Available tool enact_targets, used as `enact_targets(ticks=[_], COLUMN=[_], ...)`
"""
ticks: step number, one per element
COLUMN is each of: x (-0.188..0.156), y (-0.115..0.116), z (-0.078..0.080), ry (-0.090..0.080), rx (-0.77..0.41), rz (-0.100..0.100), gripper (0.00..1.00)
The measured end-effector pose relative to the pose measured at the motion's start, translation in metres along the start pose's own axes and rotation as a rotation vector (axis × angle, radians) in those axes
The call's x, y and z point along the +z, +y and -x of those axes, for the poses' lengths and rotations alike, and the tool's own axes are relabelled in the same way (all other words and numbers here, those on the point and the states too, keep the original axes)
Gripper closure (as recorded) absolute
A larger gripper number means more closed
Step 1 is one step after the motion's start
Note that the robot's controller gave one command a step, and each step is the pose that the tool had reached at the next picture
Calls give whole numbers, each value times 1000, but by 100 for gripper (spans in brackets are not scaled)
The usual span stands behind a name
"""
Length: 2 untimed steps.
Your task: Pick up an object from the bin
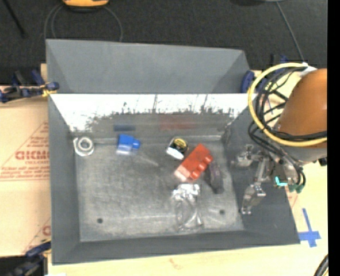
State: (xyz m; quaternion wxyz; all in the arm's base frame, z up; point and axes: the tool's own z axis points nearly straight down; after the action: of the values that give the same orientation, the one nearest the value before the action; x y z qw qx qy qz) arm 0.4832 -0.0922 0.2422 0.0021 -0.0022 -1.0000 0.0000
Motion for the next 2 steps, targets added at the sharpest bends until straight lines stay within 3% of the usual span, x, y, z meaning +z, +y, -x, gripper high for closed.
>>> enact_targets(ticks=[1, 2], x=[68, 140], y=[4, 47], z=[78, 123], ry=[-9, -7], rx=[73, -178], rz=[1, 0], gripper=[0, 0])
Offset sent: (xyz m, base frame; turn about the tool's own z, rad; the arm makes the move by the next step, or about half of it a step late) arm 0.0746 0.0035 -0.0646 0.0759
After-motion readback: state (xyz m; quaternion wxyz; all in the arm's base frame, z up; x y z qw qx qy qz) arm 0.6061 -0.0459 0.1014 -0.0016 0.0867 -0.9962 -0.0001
